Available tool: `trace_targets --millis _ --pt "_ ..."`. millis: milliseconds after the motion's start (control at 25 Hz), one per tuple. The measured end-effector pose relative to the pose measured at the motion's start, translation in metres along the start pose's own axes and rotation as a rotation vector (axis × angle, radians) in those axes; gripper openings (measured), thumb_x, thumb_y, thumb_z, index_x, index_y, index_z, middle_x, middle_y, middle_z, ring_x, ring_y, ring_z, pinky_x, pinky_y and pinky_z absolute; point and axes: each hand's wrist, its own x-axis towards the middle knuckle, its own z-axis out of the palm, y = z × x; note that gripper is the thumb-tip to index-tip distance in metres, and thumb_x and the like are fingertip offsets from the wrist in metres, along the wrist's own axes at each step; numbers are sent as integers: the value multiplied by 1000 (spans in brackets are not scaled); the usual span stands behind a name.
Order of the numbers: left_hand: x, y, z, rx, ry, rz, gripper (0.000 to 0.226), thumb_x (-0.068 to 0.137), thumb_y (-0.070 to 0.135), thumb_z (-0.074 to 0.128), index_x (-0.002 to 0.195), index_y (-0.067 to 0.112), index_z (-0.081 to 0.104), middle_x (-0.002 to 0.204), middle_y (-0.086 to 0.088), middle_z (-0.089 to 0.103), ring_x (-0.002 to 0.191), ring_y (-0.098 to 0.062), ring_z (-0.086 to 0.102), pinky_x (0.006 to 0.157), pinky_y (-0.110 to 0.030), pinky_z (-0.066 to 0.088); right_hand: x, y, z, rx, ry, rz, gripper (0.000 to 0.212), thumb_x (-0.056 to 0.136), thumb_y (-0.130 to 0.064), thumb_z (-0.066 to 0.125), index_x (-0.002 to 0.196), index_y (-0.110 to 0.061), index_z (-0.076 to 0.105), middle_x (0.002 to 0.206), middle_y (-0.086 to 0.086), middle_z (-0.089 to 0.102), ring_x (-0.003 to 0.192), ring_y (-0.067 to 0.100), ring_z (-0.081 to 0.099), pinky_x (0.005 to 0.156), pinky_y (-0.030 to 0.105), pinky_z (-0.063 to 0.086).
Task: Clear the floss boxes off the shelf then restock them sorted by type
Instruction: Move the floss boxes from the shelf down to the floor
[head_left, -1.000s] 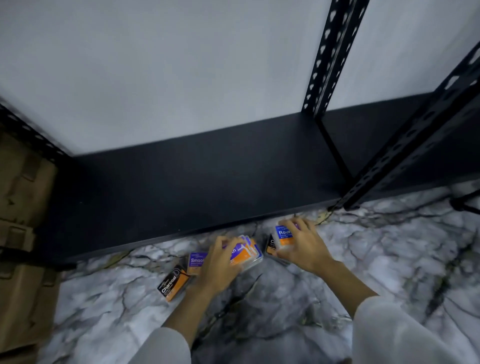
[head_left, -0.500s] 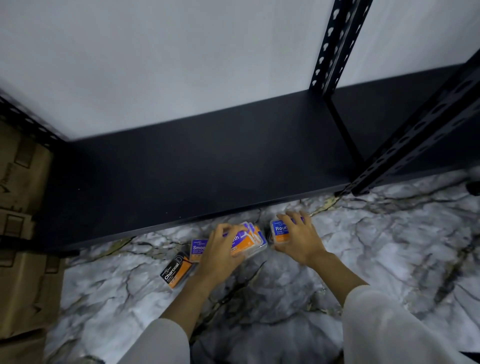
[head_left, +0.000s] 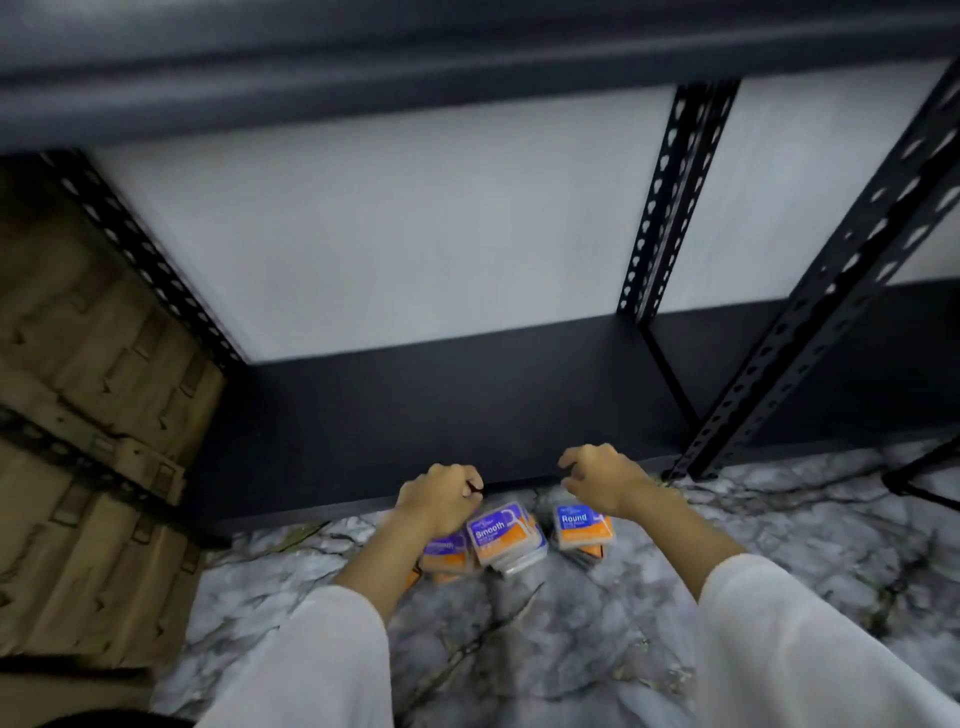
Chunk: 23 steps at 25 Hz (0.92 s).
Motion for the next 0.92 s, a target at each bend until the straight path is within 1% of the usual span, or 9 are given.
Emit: trace_targets --millis 80,280,400,480,560,640,720,840,920 --pt "-28 10 -41 26 56 18 26 94 33 49 116 29 61 119 3 63 108 -23 59 92 -39 47 -28 -29 -38 -30 61 -53 30 92 -30 53 121 -22 57 121 4 61 110 27 57 91 39 48" --pt "-105 38 -140 80 228 75 24 94 30 46 111 29 63 117 4 62 103 -21 60 89 -36 48 -106 -95 -133 -81 213 -194 22 94 -31 51 111 -21 60 119 4 59 103 25 58 89 41 49" --pt "-141 54 -195 107 348 111 24 95 32 44 111 30 61 120 4 60 104 -21 59 81 -32 44 -147 -133 -184 -99 331 -253 22 95 -32 49 112 -22 60 114 2 62 98 21 60 84 36 49" --pt "-163 68 -232 114 443 155 23 95 32 44 109 29 62 116 4 63 103 -20 59 79 -32 45 -169 -159 -215 -125 426 -294 22 95 -32 48 111 -23 61 110 1 64 96 21 60 81 35 48" --pt "-182 82 -268 89 535 200 22 95 32 44 105 28 64 110 5 66 101 -19 60 81 -35 49 -184 -183 -244 -120 502 -353 20 94 -32 48 106 -23 62 106 1 66 94 21 61 79 36 50" --pt "-196 92 -303 64 632 231 21 95 34 45 101 28 64 103 7 67 96 -19 61 79 -35 49 -191 -205 -272 -113 571 -415 17 94 -30 49 100 -22 63 98 -1 68 89 21 63 75 35 51" --pt "-200 97 -335 34 705 249 20 95 36 46 99 29 64 102 9 67 93 -19 62 80 -35 48 -188 -221 -297 -119 624 -444 16 94 -29 49 97 -21 63 96 -2 68 88 21 63 73 35 50" --pt "-184 100 -378 23 742 257 19 94 39 47 96 29 63 108 7 66 96 -19 60 84 -36 48 -167 -235 -335 -117 671 -443 16 93 -31 48 98 -22 59 99 -1 64 90 22 61 74 35 48" --pt "-160 104 -401 18 751 272 20 93 38 48 98 27 63 110 6 66 99 -18 60 87 -36 49 -145 -236 -355 -108 707 -440 16 92 -30 48 97 -20 60 98 -1 65 89 21 61 74 33 48"
